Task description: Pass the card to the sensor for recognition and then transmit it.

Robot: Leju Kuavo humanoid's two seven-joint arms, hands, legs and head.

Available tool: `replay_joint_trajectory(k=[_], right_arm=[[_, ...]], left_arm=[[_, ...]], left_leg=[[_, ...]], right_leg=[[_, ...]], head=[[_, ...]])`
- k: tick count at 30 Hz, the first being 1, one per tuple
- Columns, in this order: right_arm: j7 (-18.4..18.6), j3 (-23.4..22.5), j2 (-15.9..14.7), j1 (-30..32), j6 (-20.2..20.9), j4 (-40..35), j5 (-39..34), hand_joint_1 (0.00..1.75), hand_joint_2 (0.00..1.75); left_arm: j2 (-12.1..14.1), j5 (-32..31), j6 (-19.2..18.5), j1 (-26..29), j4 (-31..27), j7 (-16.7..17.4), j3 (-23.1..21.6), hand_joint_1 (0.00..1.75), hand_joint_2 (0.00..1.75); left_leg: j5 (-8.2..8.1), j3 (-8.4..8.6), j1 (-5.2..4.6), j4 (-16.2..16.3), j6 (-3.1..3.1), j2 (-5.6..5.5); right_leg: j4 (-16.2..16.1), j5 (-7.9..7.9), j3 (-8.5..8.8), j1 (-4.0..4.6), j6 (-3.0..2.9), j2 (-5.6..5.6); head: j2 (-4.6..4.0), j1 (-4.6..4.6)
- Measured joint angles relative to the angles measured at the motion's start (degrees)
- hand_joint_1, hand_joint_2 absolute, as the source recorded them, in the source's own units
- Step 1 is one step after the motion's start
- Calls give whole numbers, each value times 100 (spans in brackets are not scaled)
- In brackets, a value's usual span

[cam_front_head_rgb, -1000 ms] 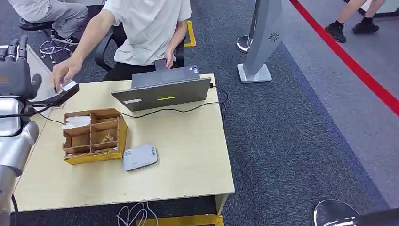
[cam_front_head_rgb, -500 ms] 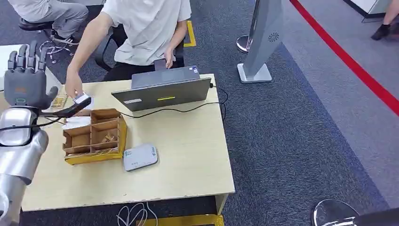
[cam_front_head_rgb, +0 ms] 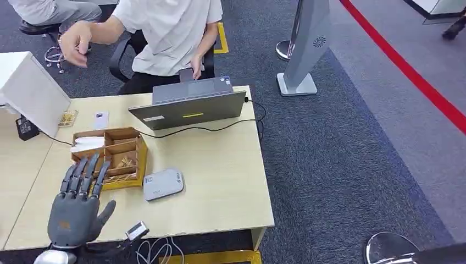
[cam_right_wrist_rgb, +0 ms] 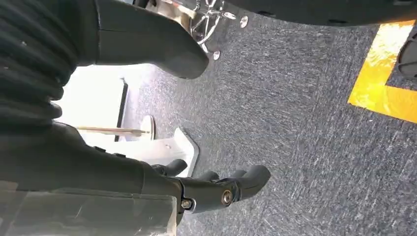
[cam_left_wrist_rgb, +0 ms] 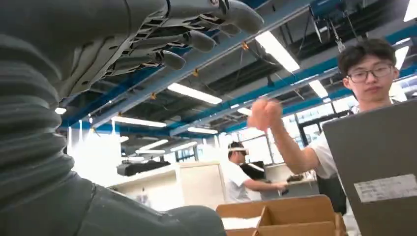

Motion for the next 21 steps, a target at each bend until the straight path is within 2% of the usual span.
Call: replay_joint_trajectory(k=[3, 8, 13, 21], right_arm=[[7, -44, 9, -2, 0, 0, -2, 0, 175], [7, -83, 15, -2, 0, 0, -2, 0, 175], [15, -94, 20, 0, -9, 0, -50, 0, 175], [13, -94, 33, -4, 7, 0, -79, 0, 175]], left_arm=[[96, 46, -92, 279, -330, 9, -13, 0, 175], [164, 72, -121, 452, -599, 9, -41, 0, 175], [263, 438, -390, 640, -790, 110, -52, 0, 175], [337, 958, -949, 652, -638, 418, -72, 0, 175]], left_leg=[[2, 0, 0, -1, -1, -9], [12, 2, 1, -2, 0, -13], [13, 3, 1, -1, 0, -14], [14, 2, 1, -2, 0, -25]], right_leg=[[0, 0, 4, 1, 0, -9], [1, 6, 8, 2, -3, -12], [1, 8, 9, 2, -4, -12], [1, 7, 8, 2, -5, -22]], head=[[0, 0], [0, 0], [0, 0], [0, 0]])
